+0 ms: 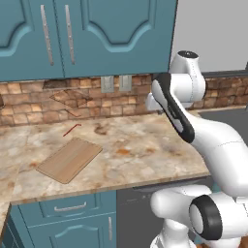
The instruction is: Open the drawer on the left and place the cutting tools on the cutting board.
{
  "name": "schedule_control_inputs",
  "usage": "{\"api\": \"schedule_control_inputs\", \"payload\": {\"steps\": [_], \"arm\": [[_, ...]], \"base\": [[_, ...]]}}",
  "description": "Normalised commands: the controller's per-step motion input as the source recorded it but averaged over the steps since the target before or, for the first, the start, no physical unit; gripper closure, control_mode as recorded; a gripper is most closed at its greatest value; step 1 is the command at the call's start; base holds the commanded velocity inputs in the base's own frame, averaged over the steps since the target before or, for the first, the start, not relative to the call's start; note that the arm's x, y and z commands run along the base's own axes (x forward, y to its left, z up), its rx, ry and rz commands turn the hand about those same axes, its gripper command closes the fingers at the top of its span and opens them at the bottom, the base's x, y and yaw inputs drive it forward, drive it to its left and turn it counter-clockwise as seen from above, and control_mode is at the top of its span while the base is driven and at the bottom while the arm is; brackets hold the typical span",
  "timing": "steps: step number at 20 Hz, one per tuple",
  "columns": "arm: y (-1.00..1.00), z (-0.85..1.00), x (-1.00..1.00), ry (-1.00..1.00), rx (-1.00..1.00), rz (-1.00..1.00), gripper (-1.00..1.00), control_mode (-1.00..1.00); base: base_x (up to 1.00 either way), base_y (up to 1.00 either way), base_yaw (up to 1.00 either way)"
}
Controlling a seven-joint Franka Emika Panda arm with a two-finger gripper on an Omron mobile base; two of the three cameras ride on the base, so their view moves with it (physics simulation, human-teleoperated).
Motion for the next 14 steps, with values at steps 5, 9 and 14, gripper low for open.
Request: {"api": "schedule_control_inputs", "payload": {"steps": [5, 9, 14], "arm": [[0.54, -0.05, -0.41, -0.12, -0.09, 0.08, -1.0, -1.0], [0.99, -0.16, -0.82, -0.17, -0.2, 0.27, -1.0, -1.0], [1.0, -0.19, -0.6, -0.08, -0.25, 0.29, -1.0, -1.0]], "base": [[0.0, 0.0, 0.0], [0.0, 0.0, 0.0], [0.0, 0.0, 0.0]]}}
